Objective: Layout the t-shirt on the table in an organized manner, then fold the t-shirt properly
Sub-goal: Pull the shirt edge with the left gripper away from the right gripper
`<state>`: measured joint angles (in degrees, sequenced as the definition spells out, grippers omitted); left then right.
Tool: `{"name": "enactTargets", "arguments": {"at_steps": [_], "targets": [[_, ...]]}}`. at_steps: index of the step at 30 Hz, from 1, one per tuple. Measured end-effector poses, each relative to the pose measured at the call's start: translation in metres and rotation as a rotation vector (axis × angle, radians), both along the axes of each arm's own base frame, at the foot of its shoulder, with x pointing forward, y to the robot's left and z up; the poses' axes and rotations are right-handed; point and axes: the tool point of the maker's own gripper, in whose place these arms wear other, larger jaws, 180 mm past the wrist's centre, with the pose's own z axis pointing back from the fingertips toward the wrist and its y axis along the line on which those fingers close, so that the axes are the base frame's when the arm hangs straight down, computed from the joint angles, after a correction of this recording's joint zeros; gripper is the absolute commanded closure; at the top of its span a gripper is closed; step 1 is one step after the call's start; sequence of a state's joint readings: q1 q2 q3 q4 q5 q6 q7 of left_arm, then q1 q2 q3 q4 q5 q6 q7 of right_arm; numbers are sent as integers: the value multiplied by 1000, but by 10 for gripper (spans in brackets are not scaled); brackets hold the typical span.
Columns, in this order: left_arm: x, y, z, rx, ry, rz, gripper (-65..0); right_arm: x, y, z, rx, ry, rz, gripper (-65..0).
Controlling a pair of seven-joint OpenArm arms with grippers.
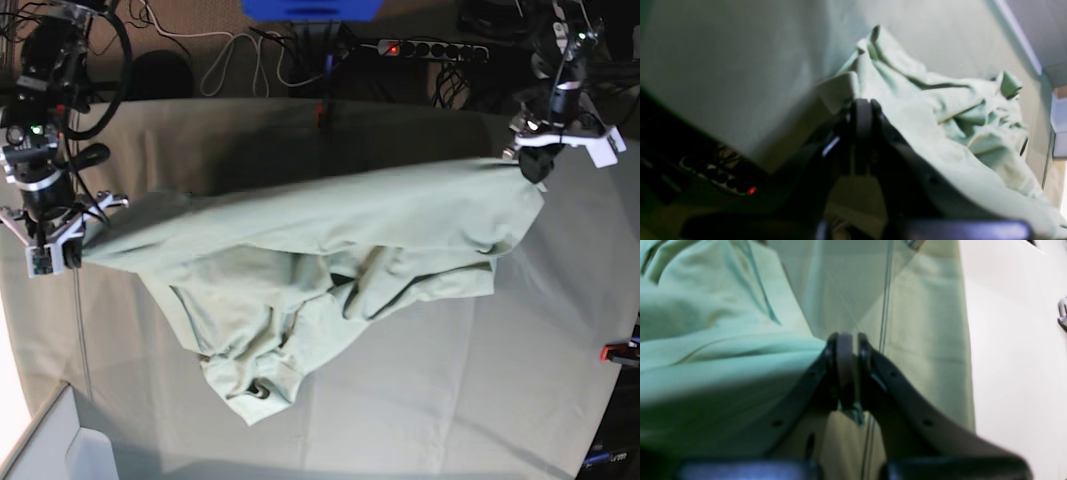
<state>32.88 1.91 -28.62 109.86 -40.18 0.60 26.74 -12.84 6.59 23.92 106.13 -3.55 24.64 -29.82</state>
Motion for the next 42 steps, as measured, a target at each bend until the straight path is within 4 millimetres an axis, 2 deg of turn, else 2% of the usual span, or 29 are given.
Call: {"name": "enactTargets", "arguments": {"at_steps": [2,4,7,12,18,24,28,32,35,38,42], "targets": [[-2,0,-5,-3,6,-1,-1,-1,0,-1,-1,5,-1,0],[-11,2,-27,-26,59,15,-1,1,0,0,1,-2,0,0],[-36,0,-65,-71,177,35,-1,2,0,1,1,-3,0,0],[-51,-2,-98,-113,259,58,-5,2,0,-1,4,1,-1,0],[-49,-8,-98,-164,241,68,-17,2,1,-1,4,0,-1,0],[-61,-17,-100,-256,240,102,-163,6,0,3,4,-13,-1,0],[-62,-18,-99,-287,229,114,-169,6,0,3,4,-12,-1,0],[-72,-21,-104,-299,252,122,-171,6,0,3,4,-12,-1,0],[-69,-39,-106,-316,261,71,-172,6,0,3,4,-12,-1,0],[-78,-60,-110,-351,290,33,-172,6,1,3,4,-12,-1,0],[-79,-67,-112,-358,301,21,-172,6,0,3,4,-11,-1,0]]}}
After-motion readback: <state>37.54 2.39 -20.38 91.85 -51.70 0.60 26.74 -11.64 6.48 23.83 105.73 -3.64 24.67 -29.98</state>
